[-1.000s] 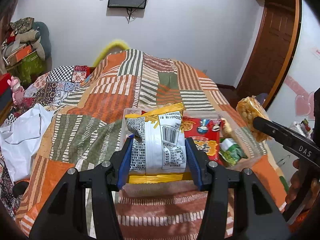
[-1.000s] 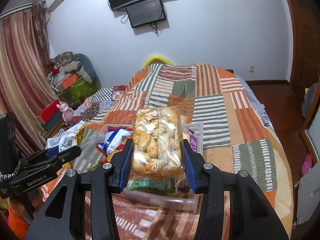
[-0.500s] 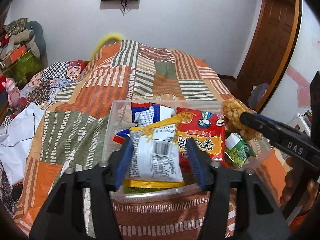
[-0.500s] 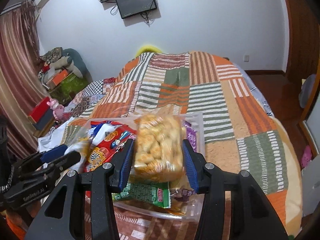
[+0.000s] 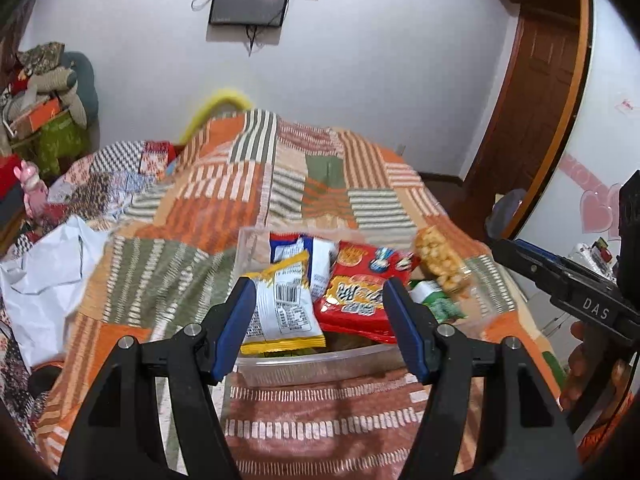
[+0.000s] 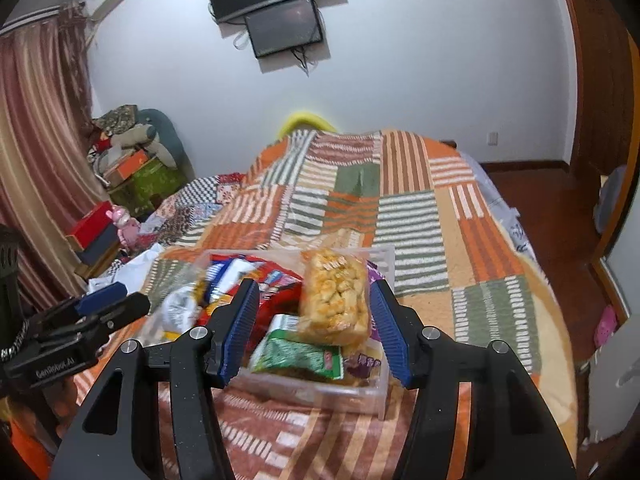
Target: Organize snacks
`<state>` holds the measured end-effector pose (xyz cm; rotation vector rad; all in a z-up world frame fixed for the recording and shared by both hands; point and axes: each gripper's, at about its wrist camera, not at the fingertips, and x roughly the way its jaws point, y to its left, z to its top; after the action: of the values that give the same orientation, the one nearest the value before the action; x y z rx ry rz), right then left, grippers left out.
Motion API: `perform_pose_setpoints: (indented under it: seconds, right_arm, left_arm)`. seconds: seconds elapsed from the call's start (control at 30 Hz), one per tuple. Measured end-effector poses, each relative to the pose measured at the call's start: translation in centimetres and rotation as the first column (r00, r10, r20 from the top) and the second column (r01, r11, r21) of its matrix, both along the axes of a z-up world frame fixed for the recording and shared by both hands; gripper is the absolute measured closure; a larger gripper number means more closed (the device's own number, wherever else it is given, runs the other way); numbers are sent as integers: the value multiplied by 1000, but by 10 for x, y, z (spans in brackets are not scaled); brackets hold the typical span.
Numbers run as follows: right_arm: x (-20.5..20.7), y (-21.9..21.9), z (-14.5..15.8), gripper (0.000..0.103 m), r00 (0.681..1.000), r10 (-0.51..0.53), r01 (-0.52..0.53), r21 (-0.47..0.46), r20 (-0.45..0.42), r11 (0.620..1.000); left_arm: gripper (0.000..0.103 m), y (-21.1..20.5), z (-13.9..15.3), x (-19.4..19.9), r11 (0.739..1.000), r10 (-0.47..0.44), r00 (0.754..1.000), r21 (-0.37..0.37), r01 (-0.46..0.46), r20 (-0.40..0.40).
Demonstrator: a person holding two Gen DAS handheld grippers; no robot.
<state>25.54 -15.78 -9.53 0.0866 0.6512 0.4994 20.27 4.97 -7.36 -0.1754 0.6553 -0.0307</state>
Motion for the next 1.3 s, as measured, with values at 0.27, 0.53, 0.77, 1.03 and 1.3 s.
perform_pose_setpoints:
  seconds: [0.27, 0.53, 0.77, 1.03, 1.3]
  right_arm:
    - [-42, -15, 48, 48, 992, 27, -33, 48, 121, 998]
    - [-90, -25, 79, 32, 972, 34, -52, 75, 233, 996]
    - [-117, -28, 94, 22, 957, 44, -67, 69, 288, 995]
    - [-125, -23, 94, 7, 951, 28, -48, 58, 308, 997]
    - [-134, -23, 93, 0, 942, -2, -10, 35, 335, 999]
  left_arm:
    - [37, -7, 60, -51, 1000, -2, 989, 17, -1, 149]
    - [27, -21, 102, -103, 999, -5, 964, 47, -8, 265]
    - [9, -31, 120, -136, 998, 1, 943, 64, -24, 334]
    - [4, -37, 121, -150, 996, 2, 934, 82, -33, 357]
    - [2, -41, 119, -157, 996, -1, 931, 85, -32, 365]
